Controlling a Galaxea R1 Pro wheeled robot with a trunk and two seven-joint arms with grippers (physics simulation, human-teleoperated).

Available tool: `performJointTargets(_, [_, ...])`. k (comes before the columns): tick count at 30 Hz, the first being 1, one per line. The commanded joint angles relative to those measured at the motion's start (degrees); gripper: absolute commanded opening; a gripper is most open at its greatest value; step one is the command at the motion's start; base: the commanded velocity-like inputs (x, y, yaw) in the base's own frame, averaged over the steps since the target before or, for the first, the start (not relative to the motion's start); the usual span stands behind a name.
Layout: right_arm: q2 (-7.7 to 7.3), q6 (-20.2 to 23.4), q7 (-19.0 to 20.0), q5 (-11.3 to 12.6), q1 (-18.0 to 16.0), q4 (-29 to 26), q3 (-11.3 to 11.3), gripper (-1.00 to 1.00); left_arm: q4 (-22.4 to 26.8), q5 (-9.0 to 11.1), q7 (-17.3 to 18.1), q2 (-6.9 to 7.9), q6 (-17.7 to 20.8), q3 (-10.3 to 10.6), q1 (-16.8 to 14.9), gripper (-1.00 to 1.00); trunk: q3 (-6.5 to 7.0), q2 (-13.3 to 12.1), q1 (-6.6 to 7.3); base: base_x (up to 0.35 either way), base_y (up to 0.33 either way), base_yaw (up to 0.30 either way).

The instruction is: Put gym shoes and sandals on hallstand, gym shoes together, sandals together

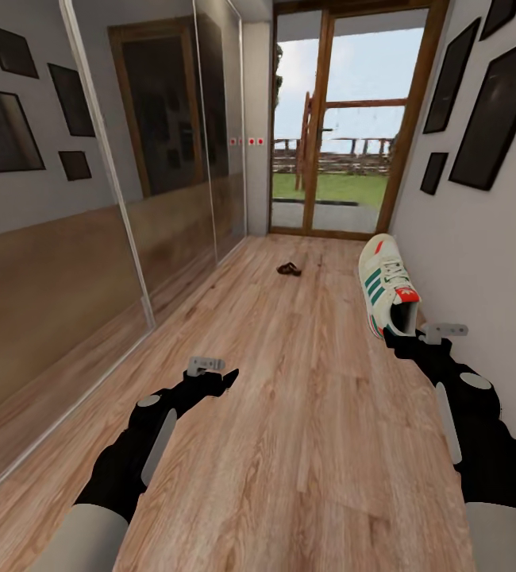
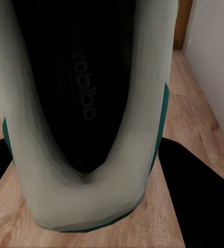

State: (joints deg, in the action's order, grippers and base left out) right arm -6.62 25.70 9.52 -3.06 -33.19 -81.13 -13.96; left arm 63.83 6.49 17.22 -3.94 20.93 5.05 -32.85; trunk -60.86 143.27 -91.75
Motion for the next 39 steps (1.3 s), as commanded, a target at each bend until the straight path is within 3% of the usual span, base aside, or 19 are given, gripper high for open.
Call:
performJointTargets(1, [0.02, 0.28, 0.41, -0.28, -0.04, -0.08, -0.10, -1.00, 0.06, 0.61, 0.01, -0.01, 0.52, -0.04, -0.02, 1.00, -0.06, 0.02, -0.02, 0.347, -0.073, 0.000])
performJointTargets(39, [0.03, 0.27, 0.41, -0.28, -0.04, -0.02, -0.10, -1.00, 0.06, 0.63, 0.01, -0.04, 0.52, -0.04, -0.02, 1.00, -0.06, 0.02, -0.02, 0.346, -0.128, 0.000])
